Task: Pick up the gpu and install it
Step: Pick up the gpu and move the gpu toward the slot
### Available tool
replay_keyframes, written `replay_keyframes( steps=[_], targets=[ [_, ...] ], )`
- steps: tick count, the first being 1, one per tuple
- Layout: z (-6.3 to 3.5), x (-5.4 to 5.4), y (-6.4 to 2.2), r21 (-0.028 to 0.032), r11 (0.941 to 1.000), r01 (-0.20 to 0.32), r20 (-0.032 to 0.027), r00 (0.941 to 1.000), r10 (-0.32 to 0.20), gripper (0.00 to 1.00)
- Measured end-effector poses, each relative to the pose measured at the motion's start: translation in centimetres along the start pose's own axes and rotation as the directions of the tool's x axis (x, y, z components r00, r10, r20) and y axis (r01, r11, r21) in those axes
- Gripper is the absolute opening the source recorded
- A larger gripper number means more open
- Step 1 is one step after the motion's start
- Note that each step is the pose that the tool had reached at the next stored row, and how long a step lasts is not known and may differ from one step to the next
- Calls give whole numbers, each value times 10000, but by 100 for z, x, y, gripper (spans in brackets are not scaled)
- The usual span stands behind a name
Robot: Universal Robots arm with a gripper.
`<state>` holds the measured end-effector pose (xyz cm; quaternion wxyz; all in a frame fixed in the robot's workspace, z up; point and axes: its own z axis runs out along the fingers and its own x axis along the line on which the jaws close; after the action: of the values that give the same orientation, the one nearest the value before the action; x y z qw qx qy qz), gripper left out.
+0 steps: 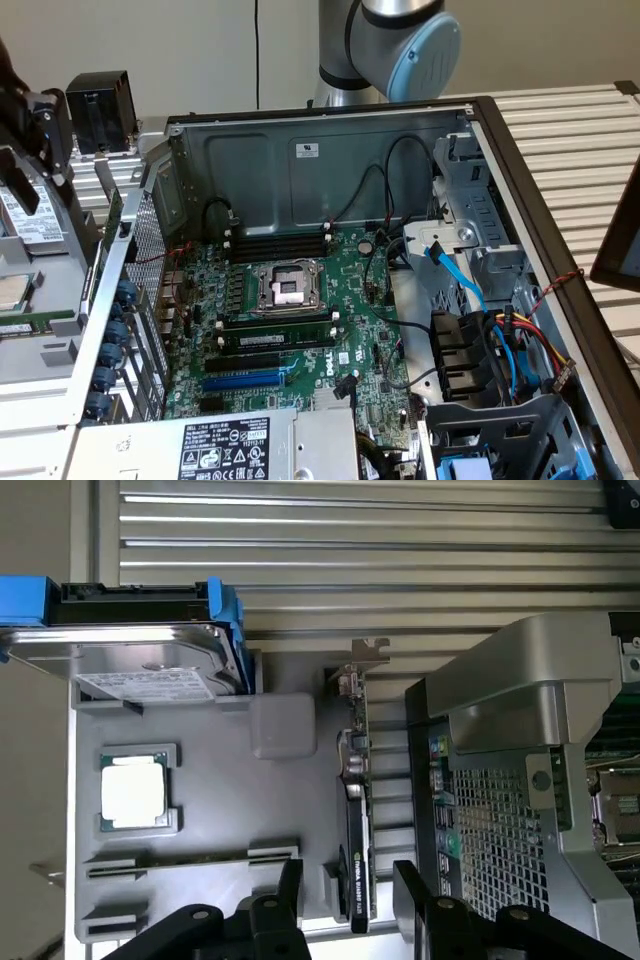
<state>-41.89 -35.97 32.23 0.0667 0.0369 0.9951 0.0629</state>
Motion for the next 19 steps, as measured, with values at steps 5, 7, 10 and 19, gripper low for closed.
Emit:
replay_keyframes(
  steps=[5, 7, 10, 19],
  targets=[
    [82, 10, 17, 53, 9999, -104, 20, 9999, 104, 49],
    [116, 14, 18, 62, 9999, -159, 25, 9999, 159, 49],
    [170, 21, 2, 77, 9996, -285, 43, 9996, 285, 49],
    [321, -53, -67, -7, 9992, -388, 76, 9992, 388, 49]
  ],
)
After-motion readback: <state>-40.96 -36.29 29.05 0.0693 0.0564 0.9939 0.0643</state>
